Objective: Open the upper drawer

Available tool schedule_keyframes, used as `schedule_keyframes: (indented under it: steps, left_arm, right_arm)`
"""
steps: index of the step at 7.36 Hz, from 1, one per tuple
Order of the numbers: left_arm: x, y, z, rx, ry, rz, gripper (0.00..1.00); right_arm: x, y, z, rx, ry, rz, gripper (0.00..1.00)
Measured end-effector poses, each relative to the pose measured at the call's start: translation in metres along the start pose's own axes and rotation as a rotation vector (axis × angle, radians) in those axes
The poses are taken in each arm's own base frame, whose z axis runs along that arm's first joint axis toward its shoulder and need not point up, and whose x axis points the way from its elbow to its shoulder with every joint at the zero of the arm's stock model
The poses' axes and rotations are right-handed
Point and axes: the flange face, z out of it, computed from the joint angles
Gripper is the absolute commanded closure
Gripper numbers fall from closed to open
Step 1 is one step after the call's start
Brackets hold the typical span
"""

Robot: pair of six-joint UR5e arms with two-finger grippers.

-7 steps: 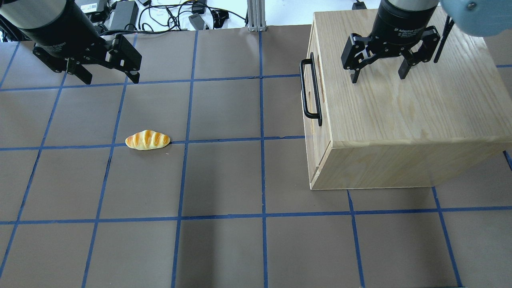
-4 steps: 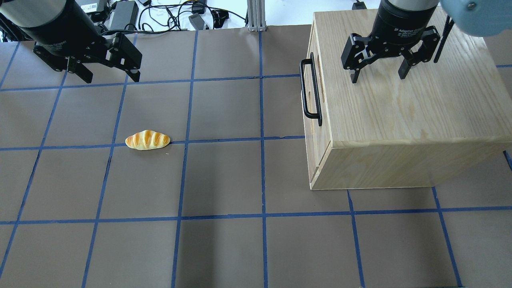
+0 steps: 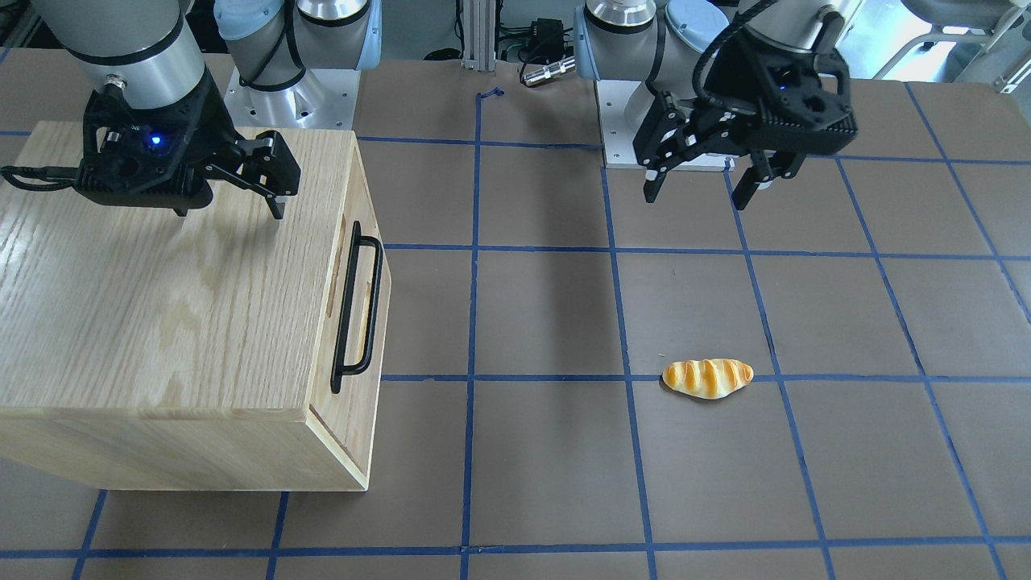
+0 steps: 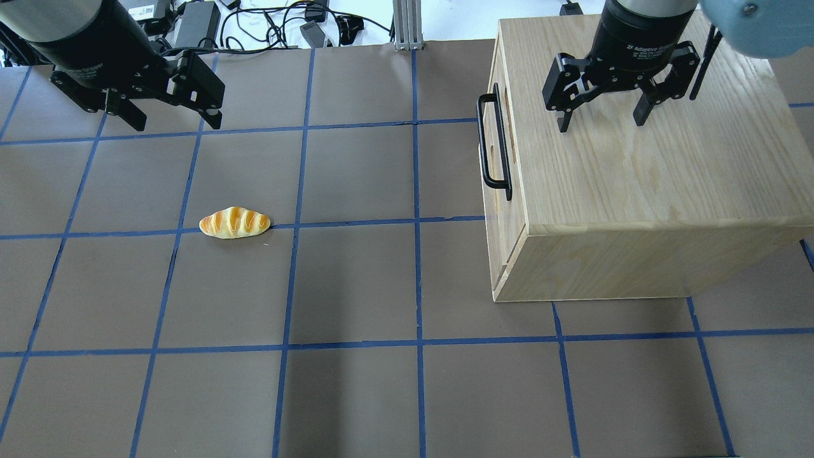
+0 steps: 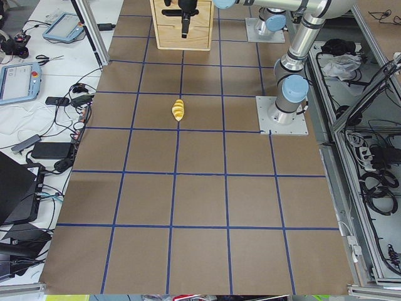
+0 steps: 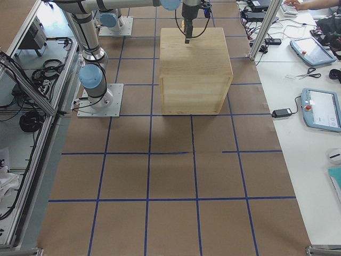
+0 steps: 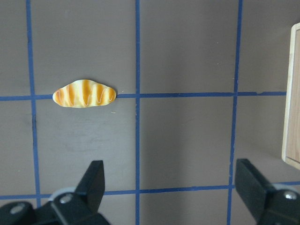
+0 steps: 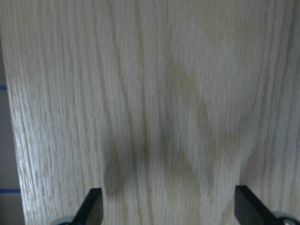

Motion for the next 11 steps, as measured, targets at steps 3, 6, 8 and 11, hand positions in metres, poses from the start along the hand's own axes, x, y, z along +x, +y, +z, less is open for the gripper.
schedule_keyframes:
  steps: [3,6,8,11]
  left_arm:
    - [0.084,-0.011,0.056,0.021,0.049,-0.082,0.00]
    - [0.153,-0.008,0.104,0.022,0.120,-0.127,0.00]
    - [0.180,-0.004,0.128,-0.005,0.158,-0.177,0.00]
    - [0.205,0.005,0.150,-0.037,0.179,-0.236,0.00]
  right_arm:
    - [0.000,0.000,0.000,0.000,0.000,0.000,0.00]
    - [0.000,0.000,0.000,0.000,0.000,0.001,0.00]
    - [0.000,0.000,0.000,0.000,0.000,0.001,0.00]
    - [0.000,0.000,0.000,0.000,0.000,0.001,0.00]
